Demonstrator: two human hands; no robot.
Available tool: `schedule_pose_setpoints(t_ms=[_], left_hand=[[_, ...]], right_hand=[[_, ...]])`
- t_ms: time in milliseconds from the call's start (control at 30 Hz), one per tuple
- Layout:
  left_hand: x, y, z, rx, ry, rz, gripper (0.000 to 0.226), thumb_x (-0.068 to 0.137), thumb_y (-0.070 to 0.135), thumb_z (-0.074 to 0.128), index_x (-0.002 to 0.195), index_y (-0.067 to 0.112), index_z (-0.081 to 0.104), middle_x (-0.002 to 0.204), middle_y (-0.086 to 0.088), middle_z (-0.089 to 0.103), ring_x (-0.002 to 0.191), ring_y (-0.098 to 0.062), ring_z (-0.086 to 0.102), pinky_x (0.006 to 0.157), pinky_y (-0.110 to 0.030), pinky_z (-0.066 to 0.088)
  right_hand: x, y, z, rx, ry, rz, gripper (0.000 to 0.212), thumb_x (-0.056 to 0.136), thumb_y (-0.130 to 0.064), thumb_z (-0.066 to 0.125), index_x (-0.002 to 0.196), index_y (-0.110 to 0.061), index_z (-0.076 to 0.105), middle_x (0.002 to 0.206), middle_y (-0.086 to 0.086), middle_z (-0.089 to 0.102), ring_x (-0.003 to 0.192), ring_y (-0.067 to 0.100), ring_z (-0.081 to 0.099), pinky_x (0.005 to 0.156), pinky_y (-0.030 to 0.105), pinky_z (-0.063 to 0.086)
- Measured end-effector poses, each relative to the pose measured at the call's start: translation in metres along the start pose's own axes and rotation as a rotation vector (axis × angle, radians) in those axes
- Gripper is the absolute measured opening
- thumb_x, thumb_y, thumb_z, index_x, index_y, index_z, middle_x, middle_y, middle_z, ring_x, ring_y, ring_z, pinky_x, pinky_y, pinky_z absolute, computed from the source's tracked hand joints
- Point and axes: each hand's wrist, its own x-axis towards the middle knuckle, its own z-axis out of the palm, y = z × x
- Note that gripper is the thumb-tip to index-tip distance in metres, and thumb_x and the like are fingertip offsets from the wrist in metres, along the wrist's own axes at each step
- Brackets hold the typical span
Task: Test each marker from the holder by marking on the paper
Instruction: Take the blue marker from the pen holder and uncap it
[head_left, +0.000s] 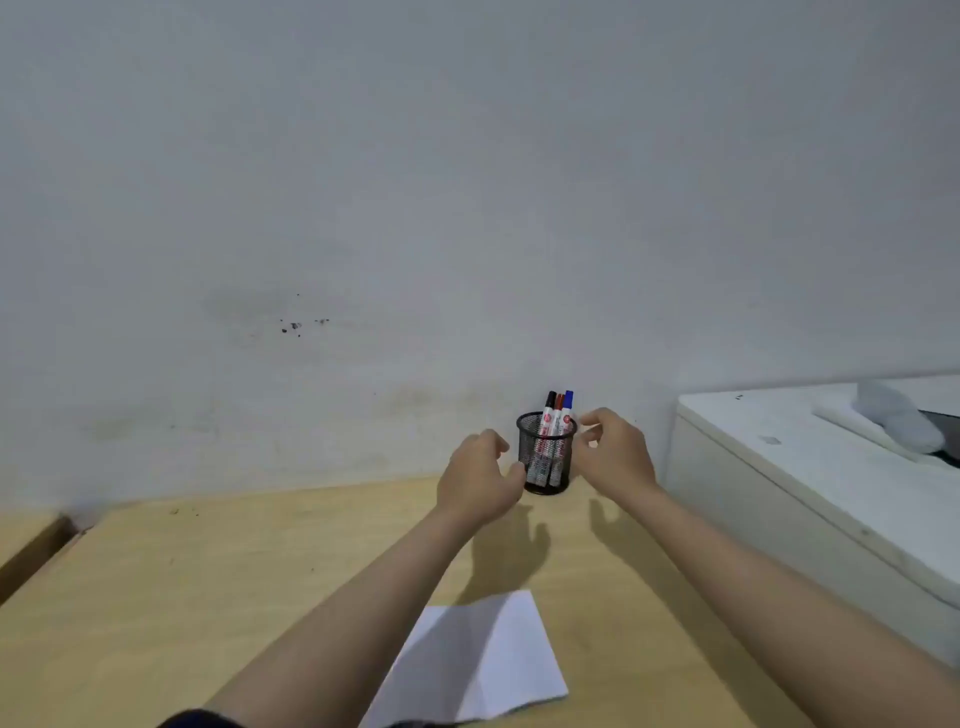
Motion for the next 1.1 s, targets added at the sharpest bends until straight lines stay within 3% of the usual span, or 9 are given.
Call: schedule_pose_setpoints(t_ms=[200,400,567,733,833,933,1033,1100], left_hand=[[0.058,-0.017,0.041,-0.032,0.089,-0.013,0.036,0.081,0.035,0.059,0.11,0.015,0.056,0.116,-0.004,0.057,0.109,-0.021,0.053,0.083,-0.034,0.046],[0.097,-0.022,0.071,-0.068,0.18,0.014,0.03,0.079,0.04,0.064,0.095,0.015,0.064,0.107,-0.001,0.061,0.104,-0.022,0.053,0.084,-0.04,0.049],[0.097,-0.024,0.08,-0.1,0.214,0.015,0.027,0.079,0.04,0.064,0.082,0.014,0.064,0.097,-0.001,0.062,0.095,-0.021,0.056,0.082,-0.04,0.049],[0.092,-0.023,0.072,-0.092,0.122,0.054,0.029,0.08,0.039,0.062,0.089,0.011,0.063,0.101,-0.004,0.063,0.098,-0.025,0.057,0.082,-0.039,0.049],[0.081,-0.016,0.059,-0.116,0.026,0.051,0.029,0.082,0.031,0.06,0.099,0.008,0.061,0.105,-0.006,0.062,0.101,-0.024,0.056,0.083,-0.035,0.047],[0.066,-0.001,0.036,-0.322,0.025,-0.027,0.02,0.084,0.025,0.058,0.099,0.011,0.06,0.09,-0.004,0.065,0.087,-0.022,0.063,0.074,-0.03,0.048],[0.047,0.015,0.002,-0.729,-0.081,-0.153,0.017,0.088,0.02,0.053,0.103,0.014,0.057,0.081,-0.011,0.072,0.07,-0.022,0.069,0.06,-0.024,0.051],[0.032,0.022,-0.021,-0.883,-0.145,-0.191,0.015,0.09,0.019,0.053,0.102,0.013,0.059,0.077,-0.011,0.071,0.06,-0.017,0.069,0.051,-0.019,0.052]], right_hand=[[0.068,0.025,0.022,-0.181,0.016,-0.038,0.041,0.085,-0.022,0.053,0.125,-0.018,0.054,0.108,0.013,0.061,0.106,0.03,0.055,0.086,0.045,0.051],[0.107,0.046,0.042,-0.347,-0.034,-0.097,0.047,0.086,-0.025,0.051,0.133,-0.024,0.049,0.115,0.013,0.055,0.112,0.029,0.051,0.087,0.042,0.048],[0.107,0.048,0.044,-0.316,0.042,-0.175,0.033,0.085,-0.028,0.056,0.117,-0.02,0.059,0.102,0.009,0.061,0.099,0.025,0.055,0.081,0.04,0.047],[0.092,0.031,0.036,-0.02,0.11,-0.148,0.008,0.079,-0.018,0.066,0.081,-0.015,0.059,0.074,0.002,0.063,0.069,0.018,0.061,0.065,0.032,0.05],[0.077,0.016,0.028,0.06,0.157,-0.218,0.007,0.078,-0.009,0.066,0.084,-0.011,0.063,0.074,0.003,0.063,0.065,0.014,0.059,0.065,0.027,0.049],[0.056,-0.004,0.012,0.099,0.256,-0.368,0.013,0.081,-0.005,0.066,0.092,-0.011,0.067,0.084,-0.001,0.062,0.071,0.004,0.06,0.067,0.024,0.05],[0.017,-0.026,0.003,0.168,0.301,-0.495,0.012,0.08,-0.004,0.069,0.087,-0.013,0.068,0.082,-0.004,0.062,0.074,0.008,0.064,0.069,0.02,0.052],[-0.015,-0.036,0.006,0.198,0.287,-0.558,0.009,0.079,-0.005,0.07,0.086,-0.011,0.068,0.083,-0.001,0.064,0.076,0.012,0.065,0.069,0.025,0.054]])
